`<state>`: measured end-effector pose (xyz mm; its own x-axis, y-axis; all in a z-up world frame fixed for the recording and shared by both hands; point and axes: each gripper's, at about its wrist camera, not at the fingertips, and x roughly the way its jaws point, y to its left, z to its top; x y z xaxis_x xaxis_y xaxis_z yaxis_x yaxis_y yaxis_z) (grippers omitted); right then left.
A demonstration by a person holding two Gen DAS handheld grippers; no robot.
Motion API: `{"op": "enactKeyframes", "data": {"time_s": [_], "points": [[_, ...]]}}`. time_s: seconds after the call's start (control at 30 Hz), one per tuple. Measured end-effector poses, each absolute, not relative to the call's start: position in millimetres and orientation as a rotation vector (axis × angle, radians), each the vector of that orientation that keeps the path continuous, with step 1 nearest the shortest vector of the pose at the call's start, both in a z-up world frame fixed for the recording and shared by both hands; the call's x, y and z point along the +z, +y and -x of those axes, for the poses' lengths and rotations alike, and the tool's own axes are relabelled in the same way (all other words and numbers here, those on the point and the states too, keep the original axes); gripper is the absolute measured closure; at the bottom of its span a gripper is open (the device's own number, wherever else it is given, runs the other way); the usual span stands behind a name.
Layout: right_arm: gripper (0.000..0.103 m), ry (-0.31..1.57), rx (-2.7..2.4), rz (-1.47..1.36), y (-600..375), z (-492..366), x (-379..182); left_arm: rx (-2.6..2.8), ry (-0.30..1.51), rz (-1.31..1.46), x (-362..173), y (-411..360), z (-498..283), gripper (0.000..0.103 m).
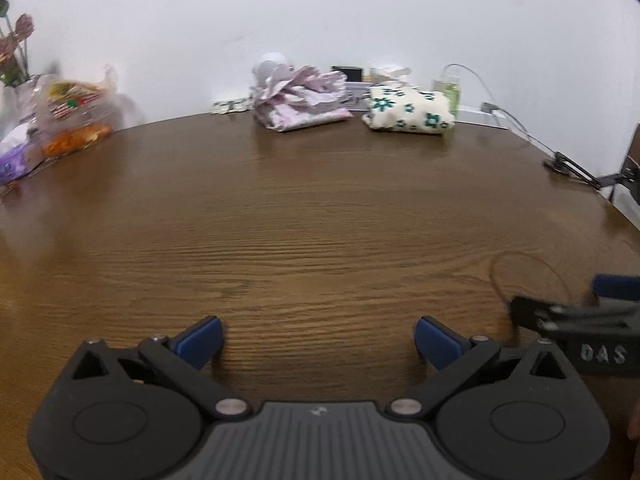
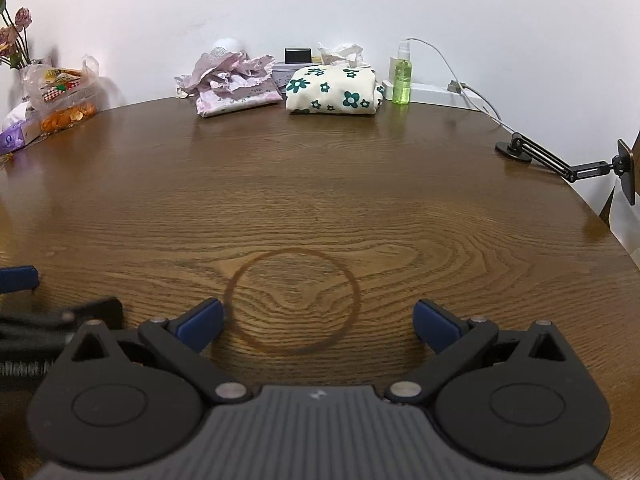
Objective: Fold clothes
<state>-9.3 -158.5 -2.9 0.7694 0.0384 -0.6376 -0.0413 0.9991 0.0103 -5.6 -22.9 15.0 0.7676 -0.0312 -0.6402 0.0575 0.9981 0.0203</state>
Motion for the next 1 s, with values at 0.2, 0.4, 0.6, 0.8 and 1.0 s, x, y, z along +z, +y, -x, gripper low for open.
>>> {"op": "enactKeyframes", "data": {"time_s": [0.2,0.4,0.6,0.8,1.0], "points": [[0.000,0.691,0.044,0.000,-159.2,10.1,-3.3,-0.031,0.694,-0.036,14.6,-23.0,0.8,0.000],[0.000,0.691,0.041,-0.003,-160.4,6.8,-3.2,-0.004,0.694,-0.027,14.7,-23.6,-0.2,0.000],[0.000,0.692,0.043,-0.002,-160.7,6.6,-3.1,-0.007,0.694,-0.027,14.8,-22.8,0.2,0.000],[0.000,0.691,0.058,0.003,-160.6,7.8,-2.9,-0.009,0.694,-0.026,14.5,-23.1,-0.3,0.000],[0.000,0.691,0.061,0.004,-160.1,7.8,-2.6,-0.008,0.694,-0.025,14.7,-23.4,-0.3,0.000]]}}
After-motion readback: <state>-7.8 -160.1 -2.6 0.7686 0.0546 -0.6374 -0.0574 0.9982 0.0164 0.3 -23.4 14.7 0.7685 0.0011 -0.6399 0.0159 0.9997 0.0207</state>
